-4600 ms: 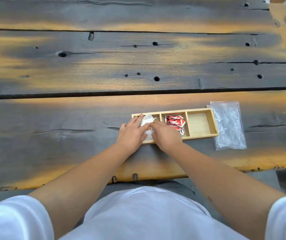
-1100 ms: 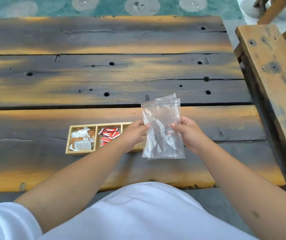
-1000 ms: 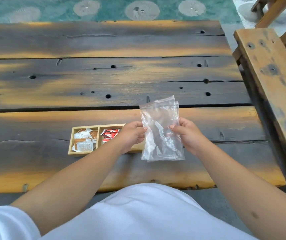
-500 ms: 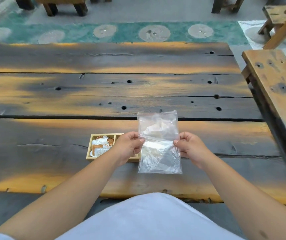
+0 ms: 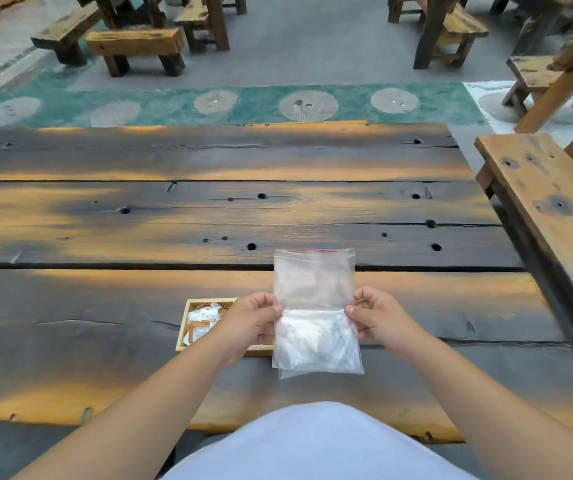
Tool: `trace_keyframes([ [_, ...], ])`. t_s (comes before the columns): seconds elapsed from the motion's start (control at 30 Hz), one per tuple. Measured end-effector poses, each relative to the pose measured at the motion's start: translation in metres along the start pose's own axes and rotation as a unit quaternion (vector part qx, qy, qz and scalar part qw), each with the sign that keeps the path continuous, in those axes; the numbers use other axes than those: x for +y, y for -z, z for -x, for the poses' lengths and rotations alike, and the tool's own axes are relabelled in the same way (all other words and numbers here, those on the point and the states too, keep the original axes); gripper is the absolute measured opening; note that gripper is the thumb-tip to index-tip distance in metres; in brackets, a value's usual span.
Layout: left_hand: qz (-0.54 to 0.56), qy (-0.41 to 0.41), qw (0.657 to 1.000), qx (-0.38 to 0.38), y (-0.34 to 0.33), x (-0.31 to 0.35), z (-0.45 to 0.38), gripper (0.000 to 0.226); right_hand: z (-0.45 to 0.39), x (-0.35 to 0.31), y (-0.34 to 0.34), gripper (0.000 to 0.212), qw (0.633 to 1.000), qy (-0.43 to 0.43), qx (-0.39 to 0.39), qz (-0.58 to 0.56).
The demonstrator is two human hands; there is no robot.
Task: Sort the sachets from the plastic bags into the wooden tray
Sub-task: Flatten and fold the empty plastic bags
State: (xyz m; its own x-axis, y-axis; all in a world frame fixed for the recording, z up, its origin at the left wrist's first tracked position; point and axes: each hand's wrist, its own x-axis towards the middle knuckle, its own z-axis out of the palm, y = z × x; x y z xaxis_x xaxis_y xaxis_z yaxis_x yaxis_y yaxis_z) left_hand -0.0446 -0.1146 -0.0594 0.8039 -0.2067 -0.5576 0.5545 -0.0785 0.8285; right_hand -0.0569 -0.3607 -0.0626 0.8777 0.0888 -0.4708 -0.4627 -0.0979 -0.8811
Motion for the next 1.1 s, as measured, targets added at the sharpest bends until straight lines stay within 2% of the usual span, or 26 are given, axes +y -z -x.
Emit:
trace_keyframes([
  [0.17,0.007,-0.017,1.000,0.005,-0.007,0.009,-0.003,0.015,0.004,-0.005,0.013,0.016,1.000,0.016,-0.003,-0.009],
  [0.4,0.101,-0.033,0.994,-0.034,-0.022,0.015,-0.001,0.021,0.004,0.003,0.021,0.022,0.984,0.011,-0.022,-0.175],
  [0.5,0.113,-0.034,0.992,-0.043,-0.022,0.016,0.002,0.015,0.005,0.003,0.024,0.025,0.975,0.003,-0.036,-0.221],
  [0.7,0.131,-0.042,0.990,-0.023,-0.022,0.017,0.007,0.028,0.009,-0.004,0.020,0.026,0.968,-0.010,-0.038,-0.248],
  [0.8,0.114,-0.056,0.992,-0.007,-0.025,0.015,0.008,0.027,0.010,-0.006,0.014,0.033,0.973,-0.008,-0.033,-0.228],
  [0.9,0.064,-0.060,0.996,0.021,-0.031,0.013,0.010,0.005,0.009,-0.002,0.009,0.020,0.979,-0.019,-0.036,-0.202],
  [0.93,0.049,-0.063,0.997,0.022,-0.032,0.012,0.011,0.007,0.009,-0.001,0.008,0.022,0.978,-0.030,-0.047,-0.203],
  [1.0,0.031,-0.069,0.997,0.020,-0.035,0.010,0.011,0.024,0.009,0.003,0.007,0.035,0.979,-0.049,-0.055,-0.189],
  [1.1,0.021,-0.077,0.997,0.007,-0.036,0.007,0.013,0.043,0.006,0.011,0.009,0.074,0.977,-0.087,-0.060,-0.182],
])
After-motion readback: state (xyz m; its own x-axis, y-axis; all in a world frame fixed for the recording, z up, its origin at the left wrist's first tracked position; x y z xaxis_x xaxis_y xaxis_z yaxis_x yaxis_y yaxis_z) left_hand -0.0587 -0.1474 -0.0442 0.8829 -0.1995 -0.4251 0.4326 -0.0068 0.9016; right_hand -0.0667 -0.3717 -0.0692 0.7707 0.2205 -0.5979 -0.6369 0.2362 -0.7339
